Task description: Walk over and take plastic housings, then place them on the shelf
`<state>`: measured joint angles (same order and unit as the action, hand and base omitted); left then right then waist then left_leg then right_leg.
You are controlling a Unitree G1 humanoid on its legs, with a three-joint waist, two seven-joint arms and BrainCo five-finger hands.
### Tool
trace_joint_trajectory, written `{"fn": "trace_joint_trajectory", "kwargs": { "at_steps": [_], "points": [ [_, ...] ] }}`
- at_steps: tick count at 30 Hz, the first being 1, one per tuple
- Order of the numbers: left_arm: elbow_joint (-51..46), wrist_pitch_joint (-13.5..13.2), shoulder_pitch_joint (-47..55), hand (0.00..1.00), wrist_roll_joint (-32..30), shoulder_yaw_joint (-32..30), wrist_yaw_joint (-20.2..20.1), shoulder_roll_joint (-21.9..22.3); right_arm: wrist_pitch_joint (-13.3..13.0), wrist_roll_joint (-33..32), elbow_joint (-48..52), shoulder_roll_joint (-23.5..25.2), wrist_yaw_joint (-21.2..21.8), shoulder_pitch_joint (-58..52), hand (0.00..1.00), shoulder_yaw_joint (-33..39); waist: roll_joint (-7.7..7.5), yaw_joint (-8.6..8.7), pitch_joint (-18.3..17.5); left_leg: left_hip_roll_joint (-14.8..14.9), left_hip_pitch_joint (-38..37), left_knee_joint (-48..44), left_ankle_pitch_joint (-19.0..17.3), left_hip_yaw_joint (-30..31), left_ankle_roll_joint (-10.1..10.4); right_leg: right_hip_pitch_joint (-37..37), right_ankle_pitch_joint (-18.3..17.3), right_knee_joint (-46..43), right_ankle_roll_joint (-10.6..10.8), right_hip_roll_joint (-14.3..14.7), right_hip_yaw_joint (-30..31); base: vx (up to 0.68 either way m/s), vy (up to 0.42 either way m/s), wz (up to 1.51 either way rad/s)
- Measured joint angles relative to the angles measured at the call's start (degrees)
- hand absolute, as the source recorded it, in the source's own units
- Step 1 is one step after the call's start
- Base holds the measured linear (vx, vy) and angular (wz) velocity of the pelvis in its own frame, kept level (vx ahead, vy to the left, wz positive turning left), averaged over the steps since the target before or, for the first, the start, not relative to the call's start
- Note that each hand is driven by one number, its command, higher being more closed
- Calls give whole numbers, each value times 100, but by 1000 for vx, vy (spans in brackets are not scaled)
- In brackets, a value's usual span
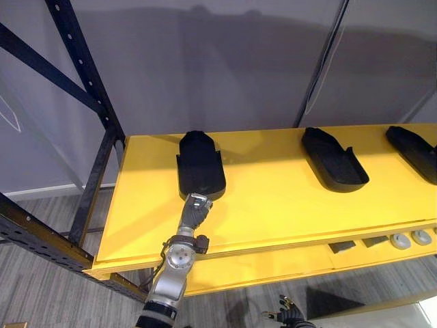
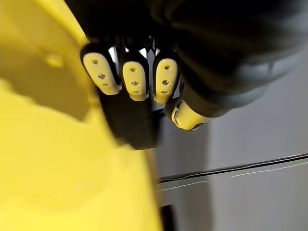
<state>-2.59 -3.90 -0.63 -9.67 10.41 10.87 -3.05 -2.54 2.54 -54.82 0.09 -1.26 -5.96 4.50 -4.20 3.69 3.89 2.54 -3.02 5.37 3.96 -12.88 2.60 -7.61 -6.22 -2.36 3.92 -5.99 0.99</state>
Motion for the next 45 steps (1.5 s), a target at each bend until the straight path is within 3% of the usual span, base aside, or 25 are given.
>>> {"fn": "trace_joint_trajectory", "kwargs": {
  "at_steps": [3,7,10,22,26,27,31,33,35,39,40,45],
  "points": [
    [-1219,-273,327,100,173,-11,8,-7,-1,-24,-2,-20,5,-48,0,117,24,-150,8,70,53,-3,33,80,-8,104,18,-218,-26,82,-10,-19,-26,11],
    [-2034,-595,758,100,447,-356,99,1,-2,-23,-15,-62,7,-62,0,117,66,-203,-20,93,73,-3,76,250,-34,97,39,-336,-59,104,-54,-39,-9,21],
    [-2438,-805,1175,100,835,-682,293,30,-1,-24,-76,-102,6,-72,0,112,96,-335,-16,88,104,-3,62,447,-51,43,60,-364,-91,114,-224,-74,-7,29],
    [-3340,-1187,2351,100,1409,-1294,511,467,4,-22,27,-4,-133,-181,0,223,146,-600,5,47,260,-2,107,820,-96,-78,77,-264,-121,132,-822,-77,-16,19],
    [-3329,-1209,2638,100,1464,-1572,693,768,6,-59,135,-7,-221,-170,0,232,221,-595,68,35,313,-7,107,803,-95,-75,-3,-177,-113,103,-1081,-121,-26,27],
    [-3233,-1219,2766,100,1464,-1622,752,806,6,-76,129,-8,-229,-178,0,229,157,-605,59,38,332,-69,144,701,-150,-91,-38,-169,-85,64,-1145,-114,0,40],
    [-2301,-1086,3021,100,1525,-1932,741,940,13,-83,146,-41,-289,-197,0,204,225,-683,63,111,408,-278,291,478,-133,-165,-94,-205,-26,27,-1251,-32,14,15],
    [-1595,-871,3004,100,1526,-2049,694,914,19,-85,145,-36,-292,-206,0,77,200,-754,75,81,381,-216,311,372,-156,-153,-98,-206,-18,0,-1227,8,52,-5],
    [-650,-466,2989,100,1502,-2145,484,897,56,-84,219,-10,-270,-211,0,-143,108,-759,85,59,316,-191,311,214,-156,-146,-94,-252,0,-52,-1146,22,51,-17],
    [509,-17,2914,100,1193,-2197,206,895,134,-83,501,2,-230,-307,0,-289,114,-742,79,13,138,-139,308,55,-159,-162,-211,-347,68,-132,-975,25,38,-22],
    [788,65,2866,0,1059,-2240,150,886,139,-83,509,10,-215,-306,0,-289,111,-739,78,12,118,-130,305,30,-159,-158,-235,-361,70,-137,-952,35,24,-12],
    [1972,235,2461,0,771,-2476,122,759,173,-80,618,30,-215,-320,0,-289,130,-733,75,2,11,-84,269,-46,-94,-163,-292,-444,26,-160,-903,40,4,-8]
  ]
}}
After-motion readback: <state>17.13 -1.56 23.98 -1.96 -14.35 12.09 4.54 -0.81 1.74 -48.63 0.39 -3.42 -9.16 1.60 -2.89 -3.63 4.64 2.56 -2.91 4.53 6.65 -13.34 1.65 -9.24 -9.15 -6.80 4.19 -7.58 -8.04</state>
